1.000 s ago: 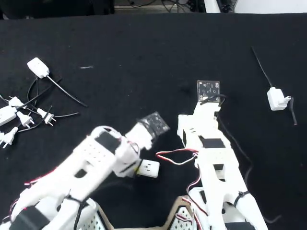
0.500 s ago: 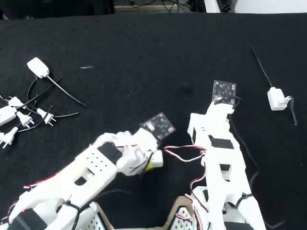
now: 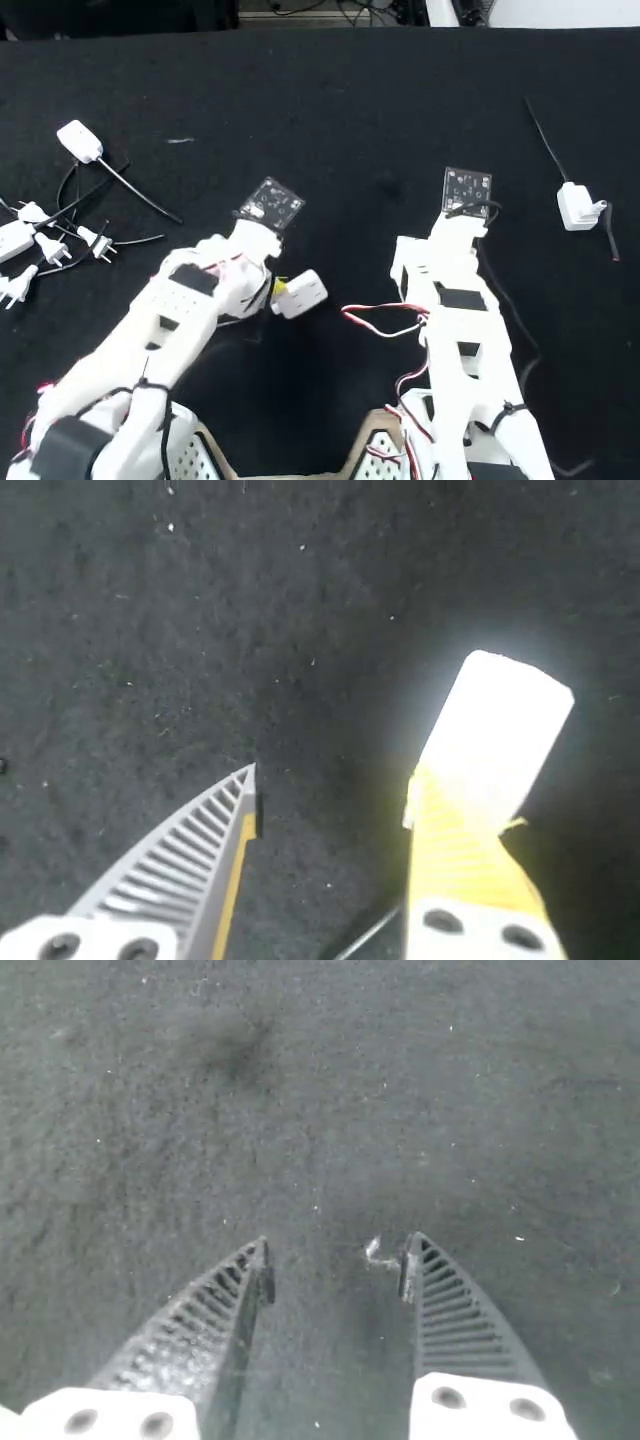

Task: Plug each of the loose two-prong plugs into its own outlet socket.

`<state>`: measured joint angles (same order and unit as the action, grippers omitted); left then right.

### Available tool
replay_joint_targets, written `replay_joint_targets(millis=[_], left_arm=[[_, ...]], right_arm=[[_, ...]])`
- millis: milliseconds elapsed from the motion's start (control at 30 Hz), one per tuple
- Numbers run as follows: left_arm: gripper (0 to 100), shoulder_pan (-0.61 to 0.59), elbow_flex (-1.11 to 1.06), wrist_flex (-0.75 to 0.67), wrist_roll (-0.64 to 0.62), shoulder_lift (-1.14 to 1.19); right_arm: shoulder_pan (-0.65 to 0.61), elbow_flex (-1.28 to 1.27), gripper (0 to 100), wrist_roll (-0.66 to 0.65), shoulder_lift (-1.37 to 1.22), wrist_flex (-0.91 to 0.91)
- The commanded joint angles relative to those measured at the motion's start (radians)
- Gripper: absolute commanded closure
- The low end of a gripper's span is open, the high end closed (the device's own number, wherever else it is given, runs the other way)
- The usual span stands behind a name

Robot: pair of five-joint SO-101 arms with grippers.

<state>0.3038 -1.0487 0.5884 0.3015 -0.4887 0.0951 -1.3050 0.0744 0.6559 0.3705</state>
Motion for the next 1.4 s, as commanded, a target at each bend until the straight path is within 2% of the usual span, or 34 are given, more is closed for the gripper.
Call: replay_joint_targets(millis=[0,67,300,467,633,733,867,967,1133,1200,1367], left_arm=[[76,-0.002,0.094,0.008,-0.006,0.051],[76,-0.004,0.134,0.052,-0.006,0.049],[76,-0.027,0.343,0.338,-0.006,0.049],[76,0.028,0.346,0.476,0.002,0.061],[76,0.039,0.17,0.35,0.002,0.054],[76,-0.022,0.094,0.265,0.006,0.06],[76,-0.134,0.024,0.155,0.074,0.061],[76,-0.217,0.016,0.103,0.075,0.057],[76,-0.282,0.013,0.011,0.075,0.061],[76,-0.282,0.01,-0.005,0.074,0.061],[76,-0.271,0.018,0.063,0.072,0.049]], right_arm=[[0.015,0.061,80.0,0.008,0.018,-0.015],[0.015,0.061,80.0,0.008,0.018,-0.015],[0.014,0.061,80.0,0.008,0.018,-0.015],[0.014,0.061,80.0,0.008,0.018,-0.015],[0.014,0.061,80.0,0.008,0.018,-0.015],[0.014,0.059,80.0,0.008,0.018,-0.015],[0.012,0.059,80.0,0.008,0.018,-0.015],[-0.025,0.056,80.0,0.0,0.018,-0.015],[-0.052,0.053,80.0,-0.002,0.015,-0.014],[-0.052,0.053,80.0,-0.002,0.015,-0.014],[-0.054,0.053,80.0,-0.002,0.013,-0.014]])
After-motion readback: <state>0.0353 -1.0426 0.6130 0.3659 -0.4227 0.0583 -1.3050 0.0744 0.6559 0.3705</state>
